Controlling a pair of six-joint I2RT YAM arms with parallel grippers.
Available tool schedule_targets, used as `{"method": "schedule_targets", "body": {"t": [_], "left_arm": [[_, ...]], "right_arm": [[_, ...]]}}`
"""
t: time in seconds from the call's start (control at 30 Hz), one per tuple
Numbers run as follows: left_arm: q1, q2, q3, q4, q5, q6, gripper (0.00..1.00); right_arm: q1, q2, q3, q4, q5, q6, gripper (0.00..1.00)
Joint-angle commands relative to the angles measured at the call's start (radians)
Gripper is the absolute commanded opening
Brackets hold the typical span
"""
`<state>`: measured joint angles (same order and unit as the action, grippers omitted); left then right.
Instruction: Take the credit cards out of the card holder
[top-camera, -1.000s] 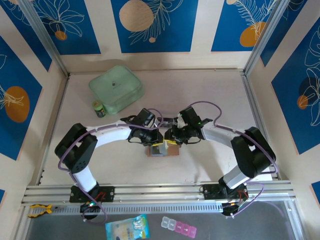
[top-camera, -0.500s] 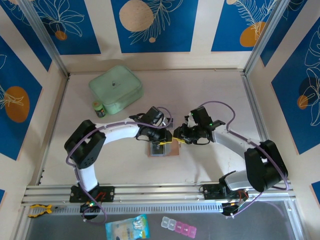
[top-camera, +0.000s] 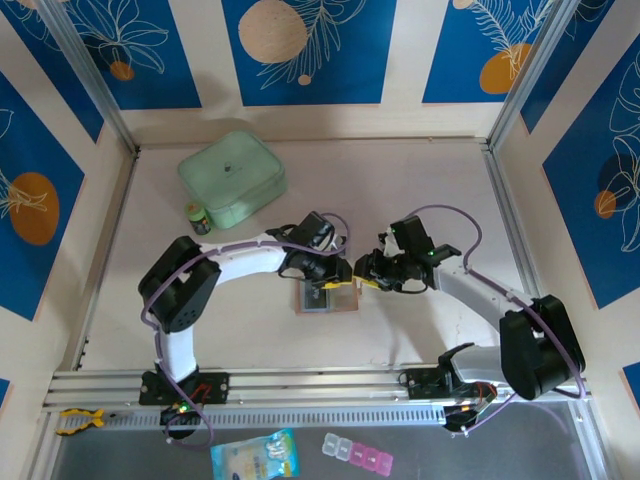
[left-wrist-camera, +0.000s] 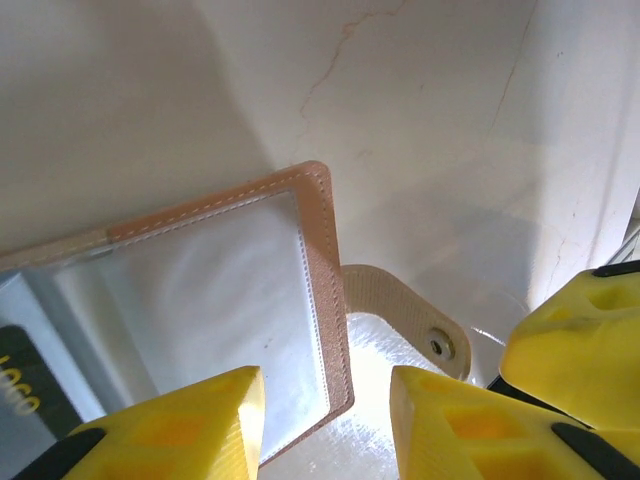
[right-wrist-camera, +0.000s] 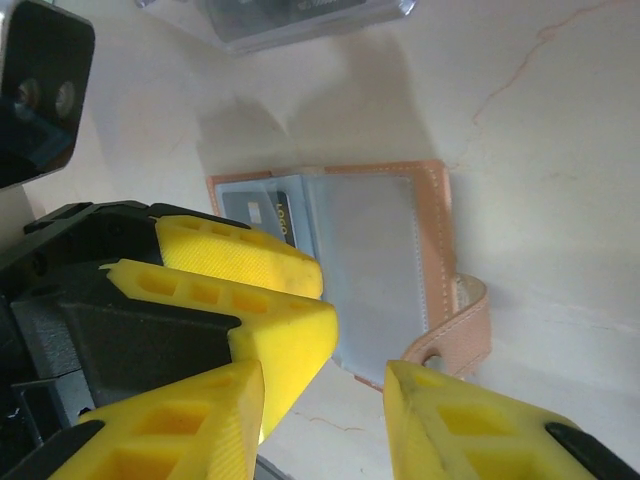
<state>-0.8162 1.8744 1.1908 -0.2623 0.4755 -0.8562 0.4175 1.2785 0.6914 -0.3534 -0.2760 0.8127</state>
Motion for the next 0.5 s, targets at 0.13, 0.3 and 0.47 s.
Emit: {"method": "schedule_targets", "body": {"t": [0.13,0.3,0.47], "left_arm": [[-0.007,0.012,0.032,0.018,0.023,0.025,0.38],[0.019,-0.048,-0.029,0.041,0.007,0.027,0.35],[0.062,-0.132,-0.117,0.06,-0.007,0.031,0.32]], "right_arm": [[0.006,-0.021,-0.022,-0.023,-0.022,0.016,0.37],[0.023,0.009,0.013,-0.021,-0.022,0.022,0.36],[0.066,0.068,0.075,-0.027,-0.01,0.023,0.35]]}}
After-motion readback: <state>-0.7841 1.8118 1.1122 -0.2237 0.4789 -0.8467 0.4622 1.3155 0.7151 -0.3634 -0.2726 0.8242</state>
